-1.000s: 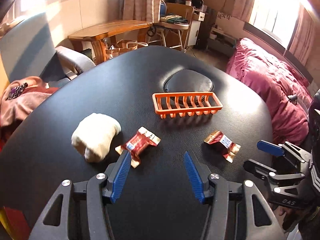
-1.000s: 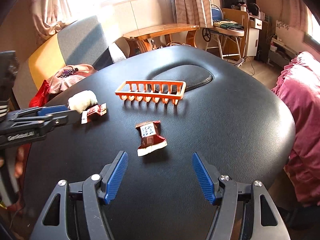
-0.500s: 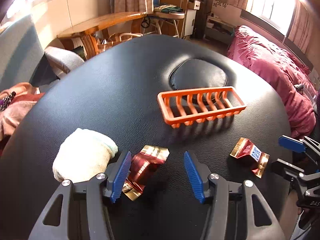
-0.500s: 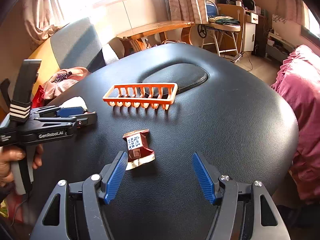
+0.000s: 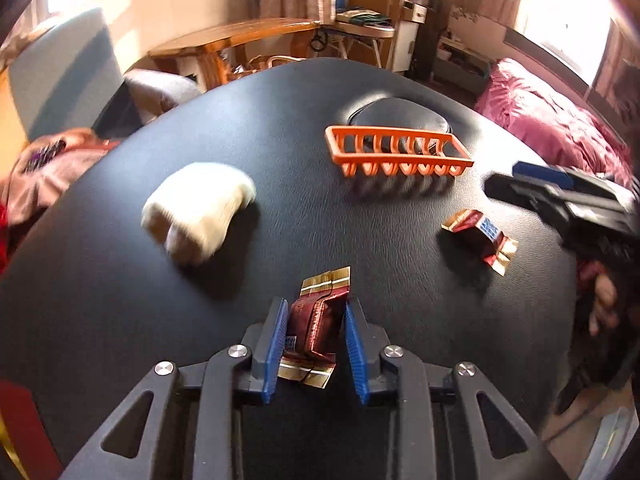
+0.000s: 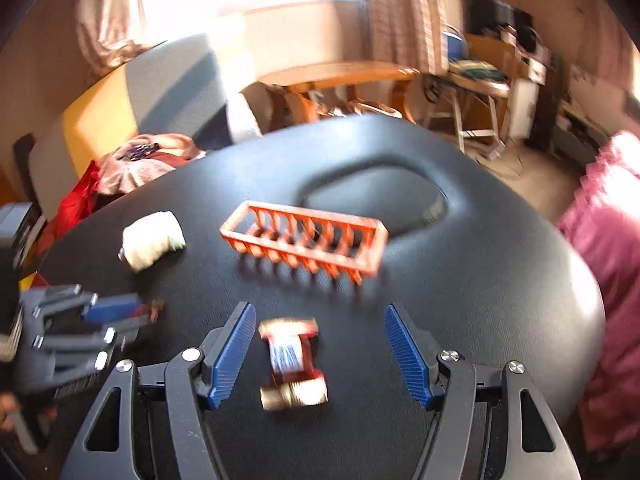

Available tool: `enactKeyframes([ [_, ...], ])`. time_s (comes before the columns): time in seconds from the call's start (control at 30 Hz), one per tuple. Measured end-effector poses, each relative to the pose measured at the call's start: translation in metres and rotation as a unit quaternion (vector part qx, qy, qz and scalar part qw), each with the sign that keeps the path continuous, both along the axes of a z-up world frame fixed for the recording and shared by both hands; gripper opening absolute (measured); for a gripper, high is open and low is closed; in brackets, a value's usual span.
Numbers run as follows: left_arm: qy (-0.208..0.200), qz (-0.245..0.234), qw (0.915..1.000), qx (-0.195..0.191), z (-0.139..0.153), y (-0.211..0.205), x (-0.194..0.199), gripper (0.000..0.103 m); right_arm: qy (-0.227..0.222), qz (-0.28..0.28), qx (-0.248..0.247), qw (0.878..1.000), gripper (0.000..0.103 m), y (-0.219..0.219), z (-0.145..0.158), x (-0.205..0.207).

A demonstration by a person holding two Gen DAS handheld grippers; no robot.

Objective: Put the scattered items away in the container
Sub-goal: 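Hold the chocolate with the left tool while the right tool grasps the orange rack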

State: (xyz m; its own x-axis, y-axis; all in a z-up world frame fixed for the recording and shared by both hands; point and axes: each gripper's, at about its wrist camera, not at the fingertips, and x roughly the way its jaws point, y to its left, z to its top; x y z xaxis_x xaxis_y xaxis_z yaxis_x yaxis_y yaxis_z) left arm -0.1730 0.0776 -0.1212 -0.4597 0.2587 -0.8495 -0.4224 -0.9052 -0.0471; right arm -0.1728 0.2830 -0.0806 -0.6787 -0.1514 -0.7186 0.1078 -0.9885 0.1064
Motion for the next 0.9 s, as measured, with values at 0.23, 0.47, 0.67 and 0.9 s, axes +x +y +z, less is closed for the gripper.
enactKeyframes([
  [0.23, -0.010, 0.077, 0.9968, 0.016, 0.002, -0.047, 0.044, 0.029, -0.050, 0.075, 0.033, 0.995, 0.068, -0.039, -0.005, -0.067],
  [0.47, -0.026, 0.131, 0.9904, 0.036, -0.008, -0.089, 0.086, 0.029, -0.127, 0.129, 0.042, 0.983, 0.074, -0.089, -0.034, -0.104],
  [0.67, -0.029, 0.158, 0.9860, 0.045, -0.007, -0.104, 0.117, 0.029, -0.137, 0.194, 0.007, 0.971, 0.074, -0.146, -0.034, -0.086],
  [0.9, -0.032, 0.168, 0.9836, 0.056, -0.004, -0.114, 0.146, 0.029, -0.166, 0.289, -0.042, 0.942, 0.074, -0.200, -0.035, -0.011],
])
